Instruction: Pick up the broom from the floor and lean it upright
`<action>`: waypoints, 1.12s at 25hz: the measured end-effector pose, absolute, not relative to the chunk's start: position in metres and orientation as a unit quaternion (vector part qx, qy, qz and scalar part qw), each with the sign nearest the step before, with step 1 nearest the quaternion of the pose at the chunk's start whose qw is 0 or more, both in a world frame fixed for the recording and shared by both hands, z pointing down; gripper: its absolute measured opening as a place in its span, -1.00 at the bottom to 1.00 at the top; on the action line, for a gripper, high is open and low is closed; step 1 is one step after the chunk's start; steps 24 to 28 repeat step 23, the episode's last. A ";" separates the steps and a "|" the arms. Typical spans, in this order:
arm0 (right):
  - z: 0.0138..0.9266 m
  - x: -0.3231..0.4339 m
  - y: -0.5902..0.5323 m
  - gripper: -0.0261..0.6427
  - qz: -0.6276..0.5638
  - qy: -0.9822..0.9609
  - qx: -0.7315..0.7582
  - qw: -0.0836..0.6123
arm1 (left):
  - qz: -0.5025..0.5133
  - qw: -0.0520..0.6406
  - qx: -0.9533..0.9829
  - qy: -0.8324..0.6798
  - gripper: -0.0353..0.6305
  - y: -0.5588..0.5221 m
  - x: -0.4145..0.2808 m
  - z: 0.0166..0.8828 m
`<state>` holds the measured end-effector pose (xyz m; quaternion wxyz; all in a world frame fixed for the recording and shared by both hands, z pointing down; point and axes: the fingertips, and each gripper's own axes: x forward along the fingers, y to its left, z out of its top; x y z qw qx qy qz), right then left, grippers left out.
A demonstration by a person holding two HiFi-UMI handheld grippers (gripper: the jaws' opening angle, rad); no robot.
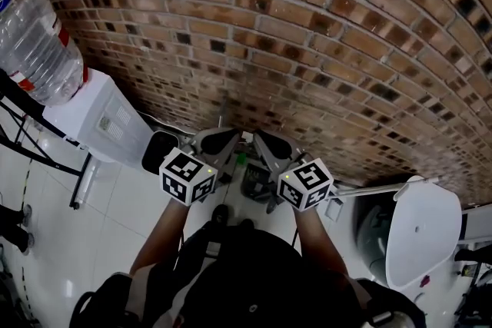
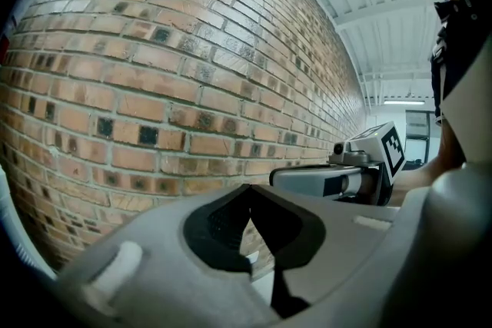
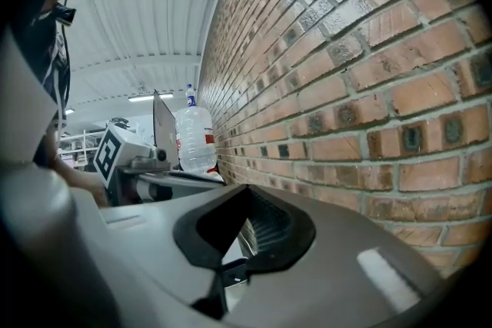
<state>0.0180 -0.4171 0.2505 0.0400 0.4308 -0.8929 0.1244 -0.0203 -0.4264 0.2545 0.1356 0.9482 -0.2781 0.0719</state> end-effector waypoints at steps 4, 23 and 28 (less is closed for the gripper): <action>0.245 0.019 -0.419 -0.91 0.120 -0.894 0.431 0.036 | 0.070 0.135 0.949 -0.276 -0.89 -0.426 -0.017 0.253; 0.247 0.031 -0.423 -0.91 0.126 -0.884 0.448 0.036 | 0.077 0.133 0.950 -0.270 -0.89 -0.430 -0.008 0.256; 0.247 0.031 -0.423 -0.91 0.126 -0.884 0.448 0.036 | 0.077 0.133 0.950 -0.270 -0.89 -0.430 -0.008 0.256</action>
